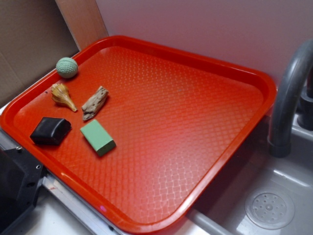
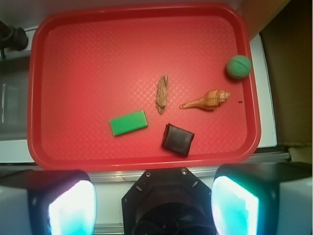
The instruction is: Grab the wood chip.
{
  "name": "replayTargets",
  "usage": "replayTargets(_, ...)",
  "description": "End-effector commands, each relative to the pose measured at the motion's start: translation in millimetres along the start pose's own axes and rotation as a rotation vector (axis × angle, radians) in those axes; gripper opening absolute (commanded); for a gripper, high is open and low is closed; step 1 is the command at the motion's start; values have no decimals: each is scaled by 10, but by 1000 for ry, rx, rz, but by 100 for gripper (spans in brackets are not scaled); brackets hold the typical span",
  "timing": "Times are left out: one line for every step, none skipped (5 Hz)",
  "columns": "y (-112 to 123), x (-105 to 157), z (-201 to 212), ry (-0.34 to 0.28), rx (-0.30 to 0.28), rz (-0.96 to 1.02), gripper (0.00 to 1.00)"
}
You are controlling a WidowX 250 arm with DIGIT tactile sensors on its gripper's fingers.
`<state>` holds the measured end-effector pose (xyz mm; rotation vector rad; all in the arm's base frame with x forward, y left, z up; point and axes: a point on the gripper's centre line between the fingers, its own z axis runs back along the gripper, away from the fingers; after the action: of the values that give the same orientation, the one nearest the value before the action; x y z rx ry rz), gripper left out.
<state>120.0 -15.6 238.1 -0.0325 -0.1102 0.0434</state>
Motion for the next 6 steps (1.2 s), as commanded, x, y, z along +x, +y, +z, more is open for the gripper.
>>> replayTargets(-52,644,-634,-75,20,-75,100)
replayTargets(-17,889,-1047,-50,12,-94,100)
replayTargets(125,963,-1363,5,14,-56,100)
replayTargets(212,1010,-1652,32,-35,-51,100)
replayTargets(242,1012,-1946,69,-50,-11,100)
replayTargets(292,860,-2186,146,-34,16,100)
